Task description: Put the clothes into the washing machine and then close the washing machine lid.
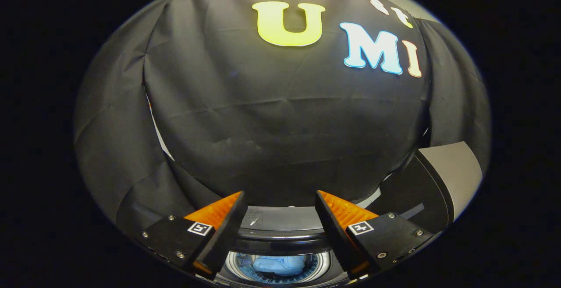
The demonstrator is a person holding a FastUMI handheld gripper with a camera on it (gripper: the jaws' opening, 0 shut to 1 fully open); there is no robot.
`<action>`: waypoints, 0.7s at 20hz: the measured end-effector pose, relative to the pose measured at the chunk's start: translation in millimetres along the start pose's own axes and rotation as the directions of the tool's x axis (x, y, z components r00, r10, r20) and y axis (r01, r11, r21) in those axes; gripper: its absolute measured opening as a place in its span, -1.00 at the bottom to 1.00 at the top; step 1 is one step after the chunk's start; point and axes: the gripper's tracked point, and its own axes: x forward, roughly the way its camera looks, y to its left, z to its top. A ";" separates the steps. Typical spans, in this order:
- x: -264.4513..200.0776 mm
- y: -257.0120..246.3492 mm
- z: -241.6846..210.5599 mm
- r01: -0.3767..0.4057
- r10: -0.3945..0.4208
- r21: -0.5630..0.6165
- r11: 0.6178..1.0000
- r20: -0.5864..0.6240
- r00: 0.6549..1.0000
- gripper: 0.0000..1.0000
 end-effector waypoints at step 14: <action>-27.4 6.3 -38.1 -0.039 0.039 0.004 0.999 -0.022 0.999 0.91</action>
